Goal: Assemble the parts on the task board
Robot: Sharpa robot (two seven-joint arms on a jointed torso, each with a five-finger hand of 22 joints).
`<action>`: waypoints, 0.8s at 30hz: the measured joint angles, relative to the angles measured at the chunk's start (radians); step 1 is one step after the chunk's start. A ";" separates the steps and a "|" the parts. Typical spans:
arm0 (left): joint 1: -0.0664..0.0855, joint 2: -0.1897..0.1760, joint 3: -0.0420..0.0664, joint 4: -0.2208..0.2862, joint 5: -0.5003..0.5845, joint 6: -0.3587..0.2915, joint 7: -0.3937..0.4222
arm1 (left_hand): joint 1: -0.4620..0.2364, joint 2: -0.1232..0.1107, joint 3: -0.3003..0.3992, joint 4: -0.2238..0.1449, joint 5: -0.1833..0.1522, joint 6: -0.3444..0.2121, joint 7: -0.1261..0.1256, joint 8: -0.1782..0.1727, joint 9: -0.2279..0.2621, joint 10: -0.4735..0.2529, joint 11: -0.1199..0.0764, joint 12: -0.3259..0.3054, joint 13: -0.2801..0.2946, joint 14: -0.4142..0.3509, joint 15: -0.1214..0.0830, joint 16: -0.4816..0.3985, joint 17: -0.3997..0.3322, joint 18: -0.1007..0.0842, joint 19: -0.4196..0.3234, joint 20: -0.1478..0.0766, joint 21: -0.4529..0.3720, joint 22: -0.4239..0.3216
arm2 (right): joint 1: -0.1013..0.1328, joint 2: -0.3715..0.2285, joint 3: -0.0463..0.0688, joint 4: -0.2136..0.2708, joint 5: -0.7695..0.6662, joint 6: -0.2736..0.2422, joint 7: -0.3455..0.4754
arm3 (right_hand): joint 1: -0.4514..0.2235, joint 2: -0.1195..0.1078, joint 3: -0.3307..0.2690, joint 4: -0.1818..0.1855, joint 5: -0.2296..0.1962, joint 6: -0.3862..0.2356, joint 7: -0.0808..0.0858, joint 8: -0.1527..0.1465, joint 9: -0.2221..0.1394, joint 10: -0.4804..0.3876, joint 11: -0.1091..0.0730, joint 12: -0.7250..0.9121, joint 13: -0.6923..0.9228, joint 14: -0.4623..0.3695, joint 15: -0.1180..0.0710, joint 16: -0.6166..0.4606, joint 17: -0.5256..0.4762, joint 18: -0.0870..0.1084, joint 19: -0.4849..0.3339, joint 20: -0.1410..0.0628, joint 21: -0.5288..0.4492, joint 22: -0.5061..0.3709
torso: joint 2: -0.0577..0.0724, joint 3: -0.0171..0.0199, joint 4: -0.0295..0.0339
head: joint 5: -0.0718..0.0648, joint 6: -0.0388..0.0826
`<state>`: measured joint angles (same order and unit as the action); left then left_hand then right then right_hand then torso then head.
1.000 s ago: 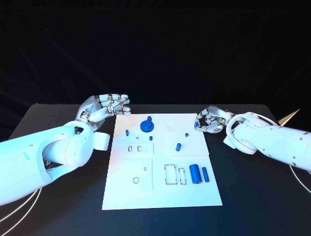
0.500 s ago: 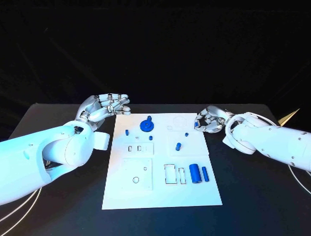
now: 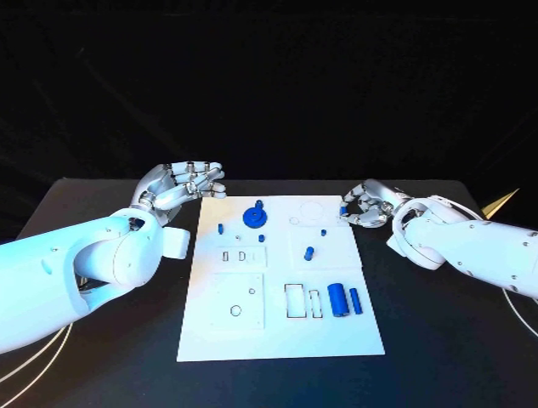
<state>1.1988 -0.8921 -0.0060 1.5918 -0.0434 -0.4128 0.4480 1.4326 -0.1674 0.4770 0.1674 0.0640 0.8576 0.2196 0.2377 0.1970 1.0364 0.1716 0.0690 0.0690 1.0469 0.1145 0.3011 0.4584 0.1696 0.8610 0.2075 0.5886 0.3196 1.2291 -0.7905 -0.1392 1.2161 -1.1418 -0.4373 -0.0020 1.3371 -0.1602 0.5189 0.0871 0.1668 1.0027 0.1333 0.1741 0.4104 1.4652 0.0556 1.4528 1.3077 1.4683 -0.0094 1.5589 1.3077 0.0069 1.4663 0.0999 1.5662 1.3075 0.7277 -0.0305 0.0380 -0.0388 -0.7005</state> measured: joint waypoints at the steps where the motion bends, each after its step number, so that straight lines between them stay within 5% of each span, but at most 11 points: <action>1: 0.000 0.000 0.000 0.000 0.000 0.000 0.000 | 0.000 0.000 0.001 -0.001 0.000 0.000 0.000 0.000 0.001 0.000 0.000 0.000 0.000 0.000 0.000 0.000 0.002 0.000 0.000 0.000 0.002 0.001 | 0.001 -0.005 0.000 0.012 -0.001 -0.005 -0.003 | 0.000 0.000 0.000 0.000 0.000 0.000 0.000 0.000 0.000 0.000 0.000 0.000 0.000 0.000 0.000 0.000 0.000 0.000 0.000 0.000 0.000 0.000 | 0.000 -0.0002 -0.0004 | 0.000 0.000; 13: 0.000 0.000 0.000 -0.009 0.000 0.000 0.000 | 0.000 0.000 0.001 -0.001 0.000 0.000 0.000 0.000 0.000 0.000 0.000 0.000 0.000 0.000 0.000 0.000 0.002 0.000 0.000 0.000 0.002 0.001 | 0.022 -0.033 0.007 0.247 -0.039 -0.067 -0.091 | 0.005 0.005 0.004 -0.004 0.006 -0.002 0.001 0.007 0.000 0.000 0.000 0.000 0.000 0.000 0.000 0.000 0.000 0.000 -0.004 -0.004 0.000 0.000 | -0.004 -0.0018 -0.0053 | 0.006 0.005; 18: 0.000 0.007 -0.001 -0.023 0.000 0.000 0.000 | 0.000 0.000 0.001 -0.001 0.000 0.000 0.000 0.000 0.000 0.000 0.000 0.000 0.000 0.000 0.000 0.000 0.003 0.000 0.000 0.000 0.002 0.001 | 0.018 0.008 0.007 0.341 -0.074 -0.085 -0.160 | 0.005 0.005 0.004 -0.004 0.010 -0.004 0.000 0.007 0.000 0.000 0.000 0.000 0.000 0.000 0.000 0.000 0.000 0.000 0.000 -0.007 0.000 0.000 | -0.010 -0.0031 -0.0069 | 0.021 0.000; 24: 0.000 0.018 -0.002 -0.043 0.000 0.001 -0.001 | 0.000 0.000 0.001 -0.001 0.000 0.000 0.000 0.000 0.001 0.000 0.000 0.000 0.000 0.000 0.000 0.000 0.003 0.000 0.000 0.000 0.002 0.001 | 0.002 0.071 0.005 0.398 -0.117 -0.094 -0.233 | 0.005 0.005 0.004 -0.004 0.010 -0.005 0.001 0.006 0.001 0.000 0.000 0.000 0.000 0.000 0.000 0.000 0.000 0.000 0.000 -0.007 0.000 0.000 | -0.018 -0.0058 -0.0084 | 0.037 -0.006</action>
<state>1.1985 -0.8740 -0.0084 1.5484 -0.0434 -0.4121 0.4474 1.4326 -0.1675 0.4776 0.1668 0.0640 0.8576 0.2196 0.2377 0.1979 1.0365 0.1716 0.0690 0.0690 1.0469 0.1145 0.3011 0.4617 0.1696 0.8610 0.2075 0.5906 0.3211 1.2314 -0.7194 -0.1340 1.6138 -1.2588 -0.5313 -0.2347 1.3425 -0.1552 0.5232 0.0827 0.1764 0.9980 0.1342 0.1805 0.4114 1.4651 0.0556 1.4528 1.3075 1.4683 -0.0094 1.5589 1.3075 0.0070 1.4662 0.0928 1.5662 1.3073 0.7098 -0.0363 0.0295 -0.0018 -0.7069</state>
